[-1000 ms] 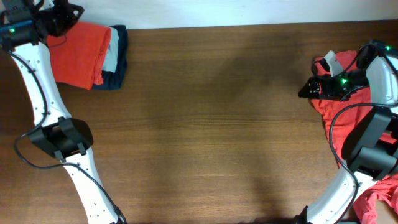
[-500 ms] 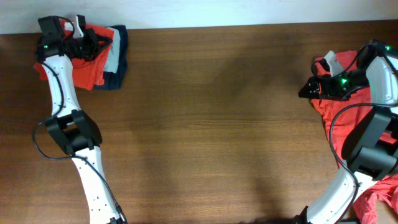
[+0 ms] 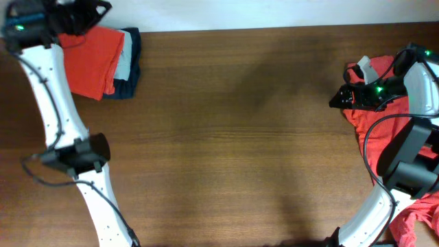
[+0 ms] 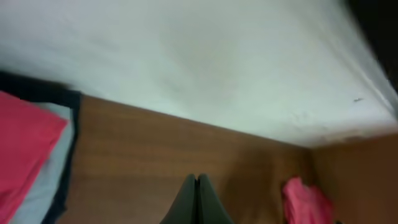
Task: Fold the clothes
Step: 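Place the orange bundle on top of the gray-navy garment, release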
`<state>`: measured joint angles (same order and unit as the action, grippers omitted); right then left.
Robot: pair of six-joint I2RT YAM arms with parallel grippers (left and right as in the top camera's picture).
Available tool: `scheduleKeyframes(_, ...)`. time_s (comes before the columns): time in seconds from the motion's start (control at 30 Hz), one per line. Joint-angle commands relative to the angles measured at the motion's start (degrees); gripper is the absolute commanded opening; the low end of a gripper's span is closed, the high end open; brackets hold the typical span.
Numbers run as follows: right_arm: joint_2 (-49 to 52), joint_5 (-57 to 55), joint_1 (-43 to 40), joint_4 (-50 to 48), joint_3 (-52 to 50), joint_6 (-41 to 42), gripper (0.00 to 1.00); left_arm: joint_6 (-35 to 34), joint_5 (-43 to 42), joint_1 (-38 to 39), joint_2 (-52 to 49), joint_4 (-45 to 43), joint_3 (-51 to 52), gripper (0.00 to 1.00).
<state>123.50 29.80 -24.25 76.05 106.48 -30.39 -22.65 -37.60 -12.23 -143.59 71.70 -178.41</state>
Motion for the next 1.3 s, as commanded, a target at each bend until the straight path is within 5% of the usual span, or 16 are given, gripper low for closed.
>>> scheduleKeyframes(0.0, 0.0, -0.1, -0.2, 0.0, -0.3, -0.2, 0.98, 1.1, 19.0, 2.7, 10.5, 6.1, -1.5, 0.01)
scheduleKeyframes(0.17, 0.0, -0.2, -0.2, 0.0, -0.3, -0.2, 0.98, 1.1, 31.4, 5.5, 19.2, 16.0, -1.5, 0.14)
scheduleKeyframes(0.23, 0.0, -0.1, -0.2, 0.0, -0.3, -0.2, 0.98, 1.1, 36.2, 5.6, 21.9, 22.4, -1.5, 0.92)
scheduleKeyframes(0.27, 0.0, -0.1, -0.2, 0.0, -0.3, -0.2, 0.99, 1.1, 37.9, 5.6, 22.3, 24.7, -1.5, 0.99)
scheduleKeyframes(1.27, 0.0, -0.1, -0.2, 0.0, -0.3, -0.2, 0.98, 1.7, 39.5, 5.6, 22.4, 25.0, -0.6, 0.99)
